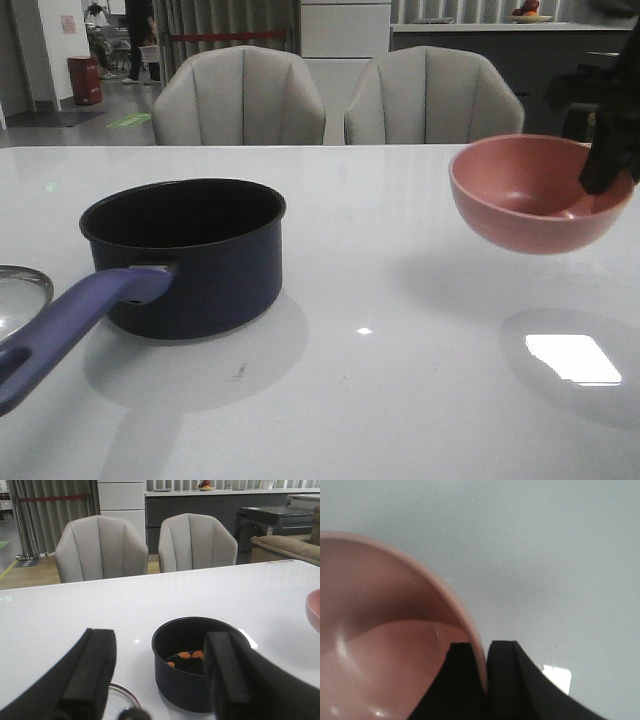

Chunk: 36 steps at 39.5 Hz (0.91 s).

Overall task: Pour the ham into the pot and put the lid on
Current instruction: 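Carry the empty bowl back and set it down, release right gripper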

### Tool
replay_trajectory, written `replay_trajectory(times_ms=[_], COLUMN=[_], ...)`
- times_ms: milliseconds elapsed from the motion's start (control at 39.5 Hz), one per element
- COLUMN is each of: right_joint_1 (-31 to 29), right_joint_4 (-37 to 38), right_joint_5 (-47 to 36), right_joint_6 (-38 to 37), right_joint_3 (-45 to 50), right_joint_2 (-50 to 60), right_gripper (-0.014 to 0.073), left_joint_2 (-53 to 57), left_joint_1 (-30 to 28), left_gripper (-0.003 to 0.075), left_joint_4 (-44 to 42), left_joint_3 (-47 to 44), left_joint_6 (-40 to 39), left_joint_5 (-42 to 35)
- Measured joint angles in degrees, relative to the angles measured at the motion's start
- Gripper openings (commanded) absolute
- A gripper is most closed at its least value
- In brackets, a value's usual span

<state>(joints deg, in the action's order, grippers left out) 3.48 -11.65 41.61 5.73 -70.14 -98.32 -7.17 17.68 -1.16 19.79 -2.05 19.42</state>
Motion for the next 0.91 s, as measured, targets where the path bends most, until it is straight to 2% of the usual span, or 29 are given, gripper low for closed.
replay_trajectory(times_ms=[127, 203, 355, 431, 684, 912], right_joint_1=[0.0, 0.0, 0.0, 0.0, 0.0, 0.4], right_joint_4=[0.0, -0.1, -0.9, -0.9, 0.8, 1.5], right_joint_5=[0.6, 0.6, 0.5, 0.1, 2.1, 3.3], right_joint_6=[-0.3, -0.3, -0.3, -0.3, 0.4, 4.5], right_joint_3=[0.0, 0.0, 0.0, 0.0, -2.5, -2.7], right_joint_2=[-3.8, -5.9, -7.6, -8.0, -7.0, 3.2], right_gripper=[0.0168, 0.023, 0.0405, 0.0456, 0.0461, 0.0461], left_joint_2=[0.0, 0.0, 0.0, 0.0, 0.0, 0.0], left_joint_1=[0.0, 0.0, 0.0, 0.0, 0.0, 0.0], left_gripper=[0.0424, 0.0424, 0.0424, 0.0424, 0.0424, 0.0424], left_joint_4=[0.0, 0.0, 0.0, 0.0, 0.0, 0.0], left_joint_3=[0.0, 0.0, 0.0, 0.0, 0.0, 0.0], left_joint_6=[0.0, 0.0, 0.0, 0.0, 0.0, 0.0], left_joint_5=[0.0, 0.0, 0.0, 0.0, 0.0, 0.0])
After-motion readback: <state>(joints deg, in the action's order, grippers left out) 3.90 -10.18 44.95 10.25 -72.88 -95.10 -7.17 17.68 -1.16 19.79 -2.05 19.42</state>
